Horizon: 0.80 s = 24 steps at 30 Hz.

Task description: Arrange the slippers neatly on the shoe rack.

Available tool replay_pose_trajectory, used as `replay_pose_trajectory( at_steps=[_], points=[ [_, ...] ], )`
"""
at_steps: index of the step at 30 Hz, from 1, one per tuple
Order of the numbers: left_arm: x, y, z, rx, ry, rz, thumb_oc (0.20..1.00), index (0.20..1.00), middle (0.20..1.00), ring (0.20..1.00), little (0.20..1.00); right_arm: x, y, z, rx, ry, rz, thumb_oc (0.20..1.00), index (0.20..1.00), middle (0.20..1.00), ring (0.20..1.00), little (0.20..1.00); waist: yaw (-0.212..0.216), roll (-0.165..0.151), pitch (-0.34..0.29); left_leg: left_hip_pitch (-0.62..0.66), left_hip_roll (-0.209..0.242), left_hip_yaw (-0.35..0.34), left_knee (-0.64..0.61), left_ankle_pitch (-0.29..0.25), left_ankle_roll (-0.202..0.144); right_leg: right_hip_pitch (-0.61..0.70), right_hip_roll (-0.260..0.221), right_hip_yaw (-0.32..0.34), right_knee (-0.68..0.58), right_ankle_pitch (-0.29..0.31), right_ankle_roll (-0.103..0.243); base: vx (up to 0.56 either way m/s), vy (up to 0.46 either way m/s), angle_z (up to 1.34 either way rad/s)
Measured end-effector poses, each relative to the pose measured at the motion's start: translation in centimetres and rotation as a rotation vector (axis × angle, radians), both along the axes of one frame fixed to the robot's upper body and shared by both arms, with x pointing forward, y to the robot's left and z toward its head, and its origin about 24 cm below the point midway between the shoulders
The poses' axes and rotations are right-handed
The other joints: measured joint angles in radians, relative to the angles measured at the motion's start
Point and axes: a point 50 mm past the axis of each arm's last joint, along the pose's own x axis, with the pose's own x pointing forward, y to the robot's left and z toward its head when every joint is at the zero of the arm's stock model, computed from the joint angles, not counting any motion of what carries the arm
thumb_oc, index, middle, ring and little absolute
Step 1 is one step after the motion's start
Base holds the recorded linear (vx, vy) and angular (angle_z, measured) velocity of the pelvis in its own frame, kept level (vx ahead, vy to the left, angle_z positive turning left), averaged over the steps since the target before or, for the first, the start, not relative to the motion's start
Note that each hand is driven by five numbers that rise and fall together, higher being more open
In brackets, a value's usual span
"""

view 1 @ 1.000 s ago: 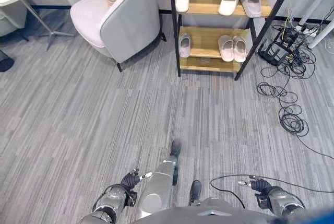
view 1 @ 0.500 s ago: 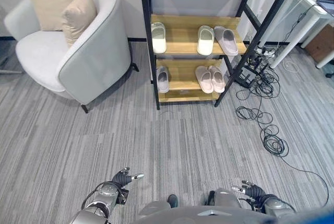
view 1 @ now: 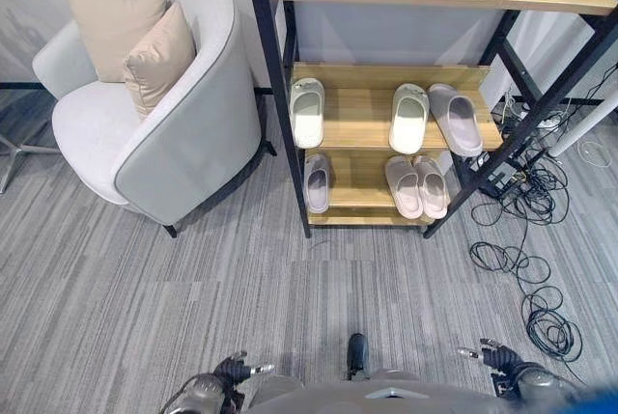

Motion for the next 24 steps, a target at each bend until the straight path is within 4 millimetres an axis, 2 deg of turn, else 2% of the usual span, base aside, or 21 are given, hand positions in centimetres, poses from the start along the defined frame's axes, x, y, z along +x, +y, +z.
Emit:
replay_pose_trajectory(
  at_steps=[1, 2, 3, 4, 5, 7, 8, 9, 10, 12, 14, 17, 19, 21, 22, 23, 24],
  points=[
    [0.6, 0.2, 0.3, 0.004, -0.02, -0.006, 1.0, 1.0, 1.0, 1.0, 1.0, 0.9, 0.0, 0.3, -0.006, -0.025, 0.007, 1.0, 1.0, 1.0, 1.0, 1.0, 0.006, -0.01, 0.015, -0.028, -0.002, 0.03, 0.055, -0.017, 0.0, 0.02, -0.009, 0.01, -0.008, -0.022, -0.007, 0.14, 0.025, 0.06],
    [1.0, 0.2, 0.4, 0.006, -0.038, -0.011, 1.0, 1.0, 1.0, 1.0, 1.0, 1.3, 0.0, 0.4, -0.017, -0.036, 0.005, 1.0, 1.0, 1.0, 1.0, 1.0, 0.011, -0.026, 0.03, -0.028, -0.002, 0.061, -0.066, -0.032, 0.017, 0.03, -0.024, 0.013, -0.008, -0.033, -0.011, 0.05, 0.035, 0.14],
    [1.0, 0.1, 0.4, 0.005, -0.034, -0.01, 1.0, 1.0, 1.0, 1.0, 1.0, 2.4, -0.1, 0.8, -0.026, -0.069, 0.004, 1.0, 1.0, 1.0, 1.0, 1.0, 0.021, -0.023, 0.042, -0.051, -0.011, 0.057, -0.187, -0.004, 0.028, 0.037, -0.03, 0.011, -0.007, -0.039, -0.016, 0.07, 0.053, 0.12],
    [1.0, 0.0, 0.4, 0.003, -0.033, -0.012, 1.0, 1.0, 1.0, 1.0, 1.0, 3.6, -0.1, 1.2, -0.034, -0.098, 0.005, 1.0, 1.0, 1.0, 1.0, 1.0, 0.025, -0.019, 0.061, -0.107, -0.026, 0.054, -0.257, 0.039, 0.037, 0.04, -0.037, 0.011, -0.008, -0.045, -0.013, 0.06, 0.056, 0.04],
    [1.0, -0.1, 0.3, 0.001, -0.033, -0.012, 1.0, 1.0, 1.0, 1.0, 1.0, 4.3, 0.0, 1.5, -0.038, -0.119, 0.01, 1.0, 1.0, 1.0, 1.0, 1.0, 0.028, -0.011, 0.072, -0.137, -0.042, 0.018, -0.338, 0.078, 0.031, 0.041, -0.039, 0.013, -0.011, -0.05, 0.001, 0.16, 0.102, -0.27],
    [-1.6, -0.2, -0.5, 0.001, 0.04, 0.025, 1.0, 1.0, 1.0, 1.0, 1.0, 5.4, 0.3, 2.0, -0.042, -0.166, 0.03, 1.0, 1.0, 1.0, 1.0, 1.0, 0.055, 0.044, 0.073, -0.154, -0.042, -0.021, -0.403, 0.176, 0.055, 0.08, -0.01, 0.049, -0.013, -0.063, 0.039, 0.19, 0.112, -0.75],
    [-3.5, 0.0, -1.0, 0.004, 0.094, 0.045, 1.0, 1.0, 1.0, 1.0, 1.0, 5.1, 0.7, 1.7, -0.031, -0.161, 0.034, 1.0, 1.0, 1.0, 1.0, 1.0, 0.052, 0.057, 0.064, -0.109, -0.04, -0.021, -0.42, 0.198, 0.069, 0.115, -0.008, 0.073, -0.008, -0.077, 0.05, 0.14, 0.092, -0.83],
    [-5.3, -0.1, -1.4, 0.003, 0.143, 0.063, 1.0, 1.0, 1.0, 1.0, 1.0, 4.0, 0.6, 1.3, -0.031, -0.138, 0.029, 1.0, 1.0, 1.0, 1.0, 1.0, 0.041, 0.074, 0.044, -0.061, -0.037, -0.015, -0.455, 0.265, 0.095, 0.145, -0.005, 0.084, -0.008, -0.097, 0.071, 0.17, 0.141, -0.43],
    [-6.4, 0.1, -1.5, 0.007, 0.17, 0.068, 1.0, 1.0, 1.0, 1.0, 1.0, 2.8, 0.6, 0.8, -0.035, -0.103, 0.027, 1.0, 1.0, 1.0, 1.0, 1.0, 0.024, 0.064, 0.019, -0.039, -0.057, -0.005, -0.472, 0.278, 0.121, 0.162, -0.027, 0.086, -0.007, -0.119, 0.092, 0.11, 0.102, -0.21],
    [-6.7, 0.9, -1.3, 0.025, 0.176, 0.073, 1.0, 1.0, 1.0, 1.0, 1.0, 0.6, 0.9, -0.1, -0.028, -0.037, 0.01, 1.0, 1.0, 1.0, 1.0, 1.0, 0.02, 0.035, -0.01, -0.003, -0.091, 0.011, -0.517, 0.283, 0.154, 0.162, -0.067, 0.102, 0.022, -0.152, 0.126, 0.12, 0.135, -0.13],
    [-5.0, 1.8, -0.8, 0.049, 0.13, 0.063, 1.0, 1.0, 1.0, 1.0, 1.0, -1.2, 2.0, -1.1, 0.003, 0.011, 0.01, 1.0, 1.0, 1.0, 1.0, 1.0, 0.014, 0.016, -0.021, 0.039, -0.108, 0.021, -0.539, 0.271, 0.173, 0.168, -0.088, 0.103, 0.068, -0.172, 0.151, 0.11, 0.152, -0.09],
    [-3.6, 2.3, -0.4, 0.068, 0.094, 0.05, 1.0, 1.0, 1.0, 1.0, 1.0, -1.4, 3.7, -1.7, 0.046, 0.017, 0.015, 1.0, 1.0, 1.0, 1.0, 1.0, 0.021, -0.004, -0.038, 0.077, -0.121, 0.038, -0.545, 0.244, 0.183, 0.176, -0.102, 0.102, 0.1, -0.194, 0.182, 0.04, 0.119, -0.19],
    [-2.4, 2.4, 0.0, 0.073, 0.062, 0.043, 1.0, 1.0, 1.0, 1.0, 1.0, -0.5, 4.9, -1.8, 0.072, 0.001, 0.027, 1.0, 1.0, 1.0, 1.0, 1.0, 0.021, -0.01, -0.04, 0.066, -0.124, 0.044, -0.523, 0.225, 0.191, 0.156, -0.105, 0.101, 0.136, -0.197, 0.185, -0.04, 0.116, -0.22],
    [-1.7, 2.3, 0.1, 0.074, 0.045, 0.033, 1.0, 1.0, 1.0, 1.0, 1.0, 1.1, 5.0, -1.3, 0.067, -0.033, 0.058, 1.0, 1.0, 1.0, 1.0, 1.0, 0.024, 0.01, -0.021, 0.053, -0.101, 0.062, -0.501, 0.217, 0.202, 0.055, -0.099, 0.105, 0.329, -0.217, 0.215, -0.04, 0.014, -0.22],
    [-1.3, 2.4, 0.2, 0.081, 0.041, 0.017, 1.0, 1.0, 1.0, 1.0, 1.0, 2.4, 5.1, -0.8, 0.063, -0.072, 0.083, 1.0, 1.0, 1.0, 1.0, 1.0, 0.019, 0.023, 0.013, 0.047, -0.088, 0.059, -0.465, 0.2, 0.205, -0.046, -0.106, 0.107, 0.537, -0.24, 0.24, 0.07, -0.155, 0.05],
    [-1.6, 2.5, 0.2, 0.087, 0.052, 0.024, 1.0, 1.0, 1.0, 1.0, 1.0, 2.4, 5.4, -0.8, 0.07, -0.081, 0.091, 1.0, 1.0, 1.0, 1.0, 1.0, 0.023, 0.013, 0.026, 0.047, -0.098, 0.058, -0.447, 0.178, 0.201, -0.109, -0.18, 0.114, 0.566, -0.243, 0.249, 0.12, -0.219, 0.13],
    [-2.6, 2.6, -0.1, 0.094, 0.076, 0.035, 1.0, 1.0, 1.0, 1.0, 1.0, 2.1, 5.7, -1.0, 0.079, -0.078, 0.093, 1.0, 1.0, 1.0, 1.0, 1.0, 0.025, -0.006, 0.022, 0.05, -0.105, 0.059, -0.461, 0.177, 0.196, -0.096, -0.237, 0.106, 0.364, -0.218, 0.231, 0.11, -0.183, 0.16]
  ],
)
